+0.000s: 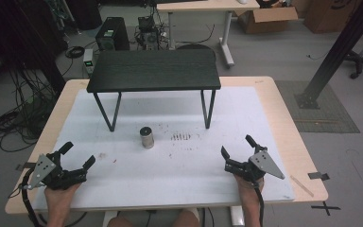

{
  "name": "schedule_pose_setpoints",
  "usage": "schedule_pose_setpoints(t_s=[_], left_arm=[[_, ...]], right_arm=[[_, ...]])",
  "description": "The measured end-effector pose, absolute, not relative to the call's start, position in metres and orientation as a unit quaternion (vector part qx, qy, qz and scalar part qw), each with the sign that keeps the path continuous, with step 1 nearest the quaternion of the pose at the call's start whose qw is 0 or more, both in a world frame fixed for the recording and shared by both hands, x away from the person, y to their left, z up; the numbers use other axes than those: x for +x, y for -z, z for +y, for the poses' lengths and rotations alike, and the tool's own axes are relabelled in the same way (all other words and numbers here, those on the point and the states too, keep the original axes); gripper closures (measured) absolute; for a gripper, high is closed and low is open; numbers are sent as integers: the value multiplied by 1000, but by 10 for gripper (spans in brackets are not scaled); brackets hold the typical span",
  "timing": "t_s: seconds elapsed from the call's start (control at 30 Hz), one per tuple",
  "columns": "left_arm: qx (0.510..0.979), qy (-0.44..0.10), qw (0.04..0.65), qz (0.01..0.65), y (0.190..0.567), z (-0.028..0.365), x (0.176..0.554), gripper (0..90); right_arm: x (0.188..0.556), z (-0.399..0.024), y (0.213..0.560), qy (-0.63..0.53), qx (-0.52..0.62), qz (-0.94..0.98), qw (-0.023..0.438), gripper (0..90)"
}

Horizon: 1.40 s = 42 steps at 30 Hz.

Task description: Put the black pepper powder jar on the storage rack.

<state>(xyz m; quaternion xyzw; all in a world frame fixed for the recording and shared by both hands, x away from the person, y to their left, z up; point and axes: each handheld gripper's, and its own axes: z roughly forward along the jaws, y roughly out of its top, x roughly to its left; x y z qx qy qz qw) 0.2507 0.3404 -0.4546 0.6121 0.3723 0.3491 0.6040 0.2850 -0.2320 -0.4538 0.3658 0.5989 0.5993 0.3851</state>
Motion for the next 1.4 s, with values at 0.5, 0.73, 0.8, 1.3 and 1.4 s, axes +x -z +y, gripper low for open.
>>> schedule_pose_setpoints(t_s=[0.5, 0.73, 0.8, 1.3, 1.4], left_arm=[[613, -349, 603, 372, 454, 340, 251, 3], [610, -352, 602, 376, 454, 340, 251, 3], [612, -353, 600, 376, 454, 340, 251, 3], [614, -340, 613, 361, 442, 338, 255, 3], [626, -333, 615, 345, 434, 337, 259, 3]], right_arm=[[285, -232, 454, -600, 364, 599, 386, 36], [285, -232, 454, -600, 365, 599, 385, 36], [285, -232, 454, -600, 365, 599, 385, 36], [285, -232, 454, -599, 366, 599, 385, 36], [285, -232, 454, -599, 366, 599, 385, 36]])
